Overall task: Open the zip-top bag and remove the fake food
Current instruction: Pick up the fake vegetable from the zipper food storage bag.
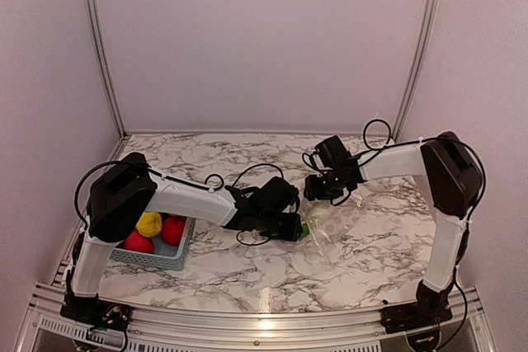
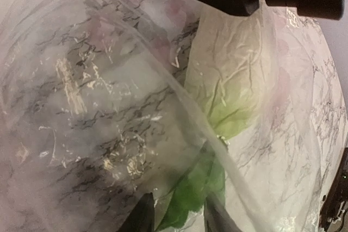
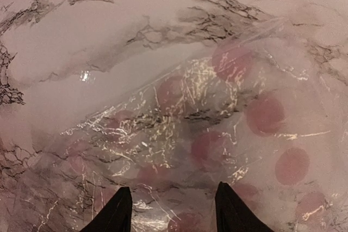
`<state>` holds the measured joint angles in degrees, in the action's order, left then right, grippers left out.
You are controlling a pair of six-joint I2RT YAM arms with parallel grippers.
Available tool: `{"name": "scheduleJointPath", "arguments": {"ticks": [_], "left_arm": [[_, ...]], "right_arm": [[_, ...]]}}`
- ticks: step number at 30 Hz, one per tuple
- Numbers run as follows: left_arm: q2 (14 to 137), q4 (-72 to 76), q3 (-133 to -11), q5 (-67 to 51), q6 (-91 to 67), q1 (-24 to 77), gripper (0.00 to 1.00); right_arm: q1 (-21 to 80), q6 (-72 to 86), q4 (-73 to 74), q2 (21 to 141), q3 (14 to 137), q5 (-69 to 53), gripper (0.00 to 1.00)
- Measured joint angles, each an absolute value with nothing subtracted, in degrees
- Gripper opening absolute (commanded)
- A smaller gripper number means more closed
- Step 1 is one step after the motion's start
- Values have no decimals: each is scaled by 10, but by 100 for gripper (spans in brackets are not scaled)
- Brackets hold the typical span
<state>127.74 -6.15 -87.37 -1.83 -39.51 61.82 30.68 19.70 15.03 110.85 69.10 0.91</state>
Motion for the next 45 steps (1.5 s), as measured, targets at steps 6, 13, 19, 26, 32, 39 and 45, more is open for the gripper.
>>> {"name": "scheduleJointPath", "arguments": {"ticks": [6,13,19,26,32,39,45], "left_arm": [[1277,-63,-874,-12,-396,618,0],[1275,-61,-871,-10,-394,618,0],[1257,-55,-846,-10,-394,618,0],[1238,-50,-833,-2,-396,618,0],[1215,-49,-819,6,-396,618,0],[1179,-51,-791,7,-396,618,0],[1132,-56,-764,11,-396,619,0]], "right_arm": [[307,197,150,1108,691,9,54],[308,200,152,1086,686,10,69],[305,199,155,1035,686,15,66],[298,208,150,996,653,16,52],[296,214,150,996,610,15,49],[295,221,136,996,602,18,45],[293,225,124,1007,602,19,44]]}}
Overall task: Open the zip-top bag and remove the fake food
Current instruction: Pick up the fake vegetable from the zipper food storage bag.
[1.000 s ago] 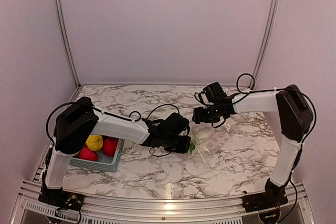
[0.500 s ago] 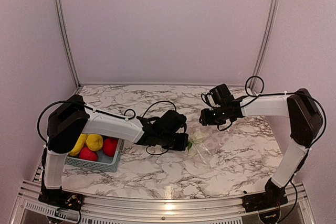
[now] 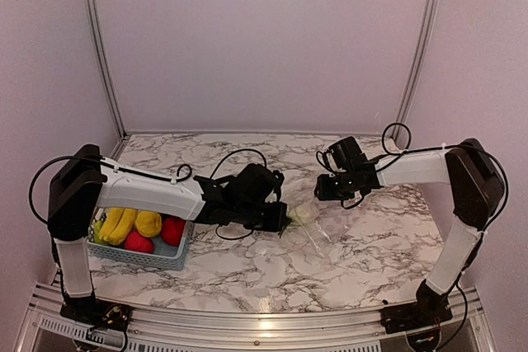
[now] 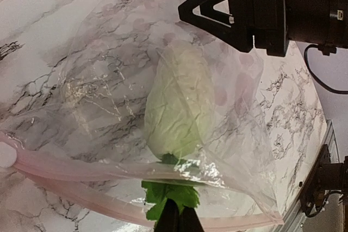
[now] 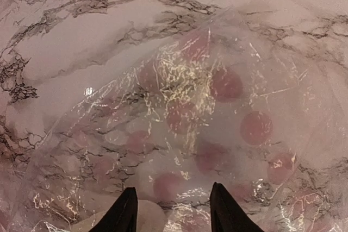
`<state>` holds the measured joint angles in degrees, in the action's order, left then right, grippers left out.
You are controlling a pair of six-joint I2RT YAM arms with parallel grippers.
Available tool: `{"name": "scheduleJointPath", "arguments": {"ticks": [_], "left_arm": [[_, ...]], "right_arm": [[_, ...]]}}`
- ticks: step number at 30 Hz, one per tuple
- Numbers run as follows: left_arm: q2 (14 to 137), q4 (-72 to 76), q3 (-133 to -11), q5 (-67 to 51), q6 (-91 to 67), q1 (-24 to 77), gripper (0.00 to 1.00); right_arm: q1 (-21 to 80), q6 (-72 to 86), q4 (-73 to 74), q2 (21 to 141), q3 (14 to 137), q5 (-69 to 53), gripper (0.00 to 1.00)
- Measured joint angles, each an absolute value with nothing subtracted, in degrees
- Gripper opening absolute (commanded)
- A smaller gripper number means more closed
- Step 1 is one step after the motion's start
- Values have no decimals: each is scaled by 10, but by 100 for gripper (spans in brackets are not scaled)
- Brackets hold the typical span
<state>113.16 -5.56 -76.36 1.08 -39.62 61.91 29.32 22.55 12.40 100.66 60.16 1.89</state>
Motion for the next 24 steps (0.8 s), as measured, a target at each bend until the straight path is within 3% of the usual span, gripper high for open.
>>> {"name": "scheduleJointPath", "arguments": {"ticks": [24], "left_arm": [[1045,-132,-668,20,-398,641,0]], "right_arm": [[293,226,110,1037,601,17,41]]}}
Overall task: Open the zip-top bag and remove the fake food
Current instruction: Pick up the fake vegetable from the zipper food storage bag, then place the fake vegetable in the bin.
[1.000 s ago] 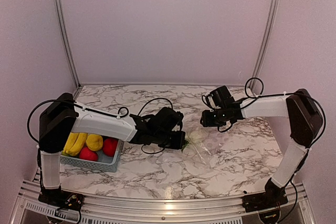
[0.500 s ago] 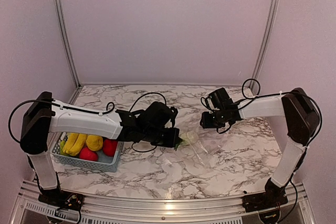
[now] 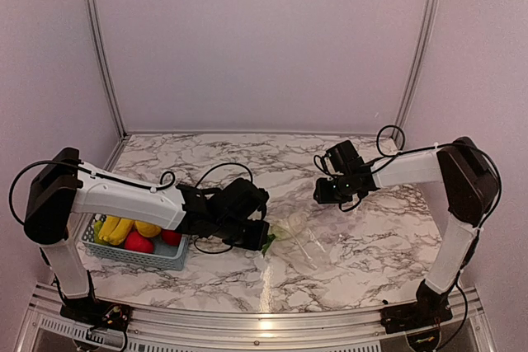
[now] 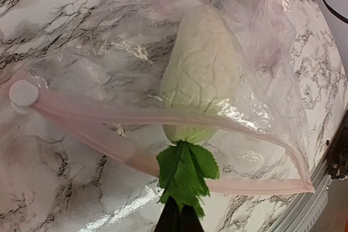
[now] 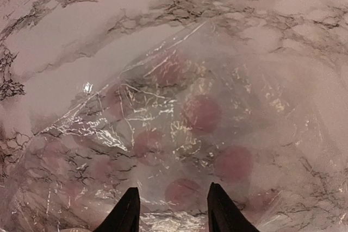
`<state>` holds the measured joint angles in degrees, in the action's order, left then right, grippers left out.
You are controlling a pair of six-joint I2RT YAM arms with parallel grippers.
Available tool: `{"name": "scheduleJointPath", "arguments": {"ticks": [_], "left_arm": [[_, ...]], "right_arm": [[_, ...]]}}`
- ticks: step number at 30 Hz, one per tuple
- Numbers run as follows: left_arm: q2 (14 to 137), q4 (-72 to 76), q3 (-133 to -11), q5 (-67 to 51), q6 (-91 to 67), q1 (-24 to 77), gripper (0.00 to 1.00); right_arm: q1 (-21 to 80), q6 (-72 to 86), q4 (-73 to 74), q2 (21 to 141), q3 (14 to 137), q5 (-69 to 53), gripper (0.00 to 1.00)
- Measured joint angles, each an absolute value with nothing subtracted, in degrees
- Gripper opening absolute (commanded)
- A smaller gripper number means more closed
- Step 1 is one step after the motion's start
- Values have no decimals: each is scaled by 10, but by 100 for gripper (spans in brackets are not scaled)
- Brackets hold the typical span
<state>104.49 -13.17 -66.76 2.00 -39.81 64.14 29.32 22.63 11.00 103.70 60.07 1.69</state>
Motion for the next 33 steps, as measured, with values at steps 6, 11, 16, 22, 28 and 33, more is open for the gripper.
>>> {"name": "scheduleJointPath", "arguments": {"ticks": [6,11,16,22,28,33], "left_arm": [[1045,-131,-664,24,-405,642,0],[1044,-133,-656,27,-409,642,0],[1017,-140,-637,34,-411,642,0],[960,-162,-610,46,-419,648,0],[907,-192,-605,69,-426,652,0],[860,-226,-604,96,-432,652,0]], "right_arm": [[293,226,108,1037,601,16,41],[293,226,107,1037,601,16,41],[293,226,102,1043,601,16,41],[293,226,101,1051,601,16,41],[293,226,99,1051,601,16,41],[293,226,99,1053,601,15,41]]}}
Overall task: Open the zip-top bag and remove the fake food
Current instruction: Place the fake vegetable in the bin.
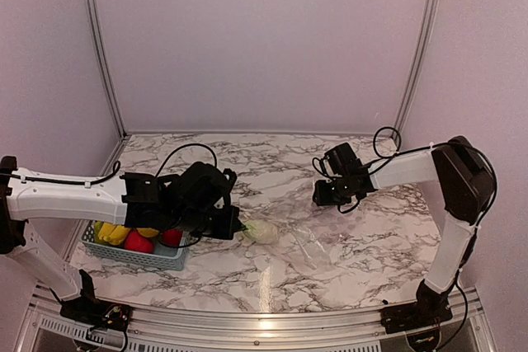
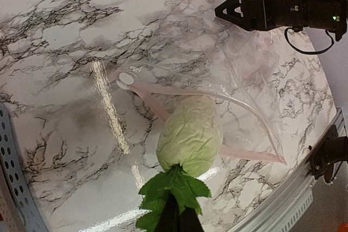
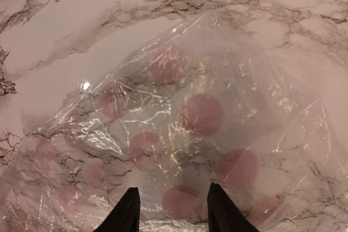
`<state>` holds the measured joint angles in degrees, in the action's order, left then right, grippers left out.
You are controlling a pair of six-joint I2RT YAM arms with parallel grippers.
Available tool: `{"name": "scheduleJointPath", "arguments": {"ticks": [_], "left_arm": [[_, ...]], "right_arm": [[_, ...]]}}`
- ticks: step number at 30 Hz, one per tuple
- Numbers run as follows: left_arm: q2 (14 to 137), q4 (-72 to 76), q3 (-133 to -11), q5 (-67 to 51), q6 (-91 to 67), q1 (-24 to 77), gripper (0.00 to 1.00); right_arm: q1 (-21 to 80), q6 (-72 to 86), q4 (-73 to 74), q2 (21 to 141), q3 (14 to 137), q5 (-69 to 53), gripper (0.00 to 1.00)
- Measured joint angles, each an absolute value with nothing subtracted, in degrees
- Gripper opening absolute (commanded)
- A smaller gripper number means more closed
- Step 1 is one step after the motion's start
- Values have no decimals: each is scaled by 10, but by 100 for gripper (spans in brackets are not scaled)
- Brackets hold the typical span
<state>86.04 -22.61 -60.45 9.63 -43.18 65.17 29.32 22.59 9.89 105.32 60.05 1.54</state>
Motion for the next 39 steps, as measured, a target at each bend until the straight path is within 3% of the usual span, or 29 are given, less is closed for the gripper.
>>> {"name": "scheduleJointPath", "arguments": {"ticks": [22,39], "left_arm": [[640,-400,-613,204,-484,652,0],[544,-503,-618,252,-554,652,0]], "right_arm": [[293,225,92,1070,601,13,40],[293,224,82,1078,607,13,40]]}}
